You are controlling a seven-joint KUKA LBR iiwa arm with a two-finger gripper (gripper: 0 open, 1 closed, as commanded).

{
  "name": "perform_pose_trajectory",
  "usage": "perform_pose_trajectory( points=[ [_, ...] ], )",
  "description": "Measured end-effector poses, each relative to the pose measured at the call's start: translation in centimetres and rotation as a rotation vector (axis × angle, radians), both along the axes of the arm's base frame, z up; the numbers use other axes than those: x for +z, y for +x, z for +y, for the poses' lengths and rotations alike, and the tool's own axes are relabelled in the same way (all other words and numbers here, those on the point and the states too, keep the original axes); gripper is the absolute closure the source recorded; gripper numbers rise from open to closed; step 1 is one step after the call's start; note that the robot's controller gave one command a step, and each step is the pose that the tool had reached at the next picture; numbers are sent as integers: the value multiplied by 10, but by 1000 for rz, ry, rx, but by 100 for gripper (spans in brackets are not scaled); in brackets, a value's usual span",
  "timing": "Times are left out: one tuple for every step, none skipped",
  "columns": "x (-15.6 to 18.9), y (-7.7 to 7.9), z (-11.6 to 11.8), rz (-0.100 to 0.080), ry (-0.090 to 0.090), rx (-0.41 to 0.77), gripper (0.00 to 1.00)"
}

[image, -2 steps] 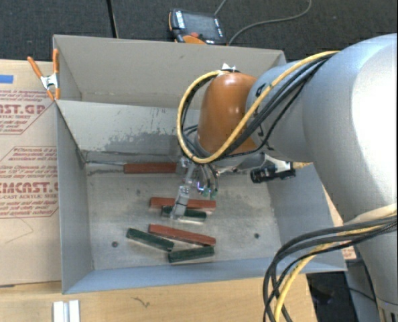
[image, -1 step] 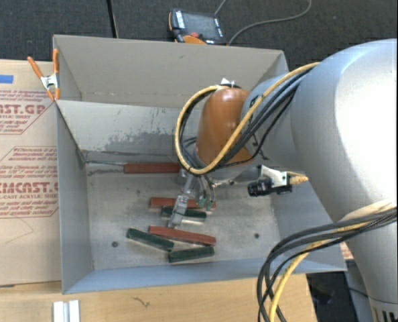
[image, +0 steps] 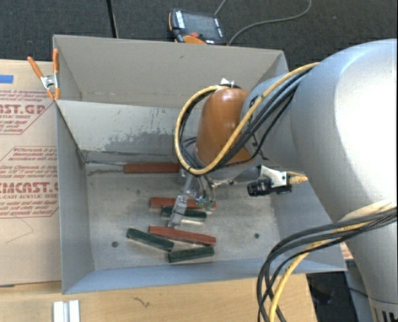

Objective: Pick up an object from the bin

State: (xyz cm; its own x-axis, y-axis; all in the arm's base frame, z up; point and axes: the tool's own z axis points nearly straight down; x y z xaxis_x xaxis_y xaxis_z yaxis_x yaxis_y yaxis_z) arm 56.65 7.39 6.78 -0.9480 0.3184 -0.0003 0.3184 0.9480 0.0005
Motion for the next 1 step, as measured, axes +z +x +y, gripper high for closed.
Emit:
perform_pose_trajectory(
  points=[
    [0, 0, 0, -1, 0, 0, 100]
  ],
)
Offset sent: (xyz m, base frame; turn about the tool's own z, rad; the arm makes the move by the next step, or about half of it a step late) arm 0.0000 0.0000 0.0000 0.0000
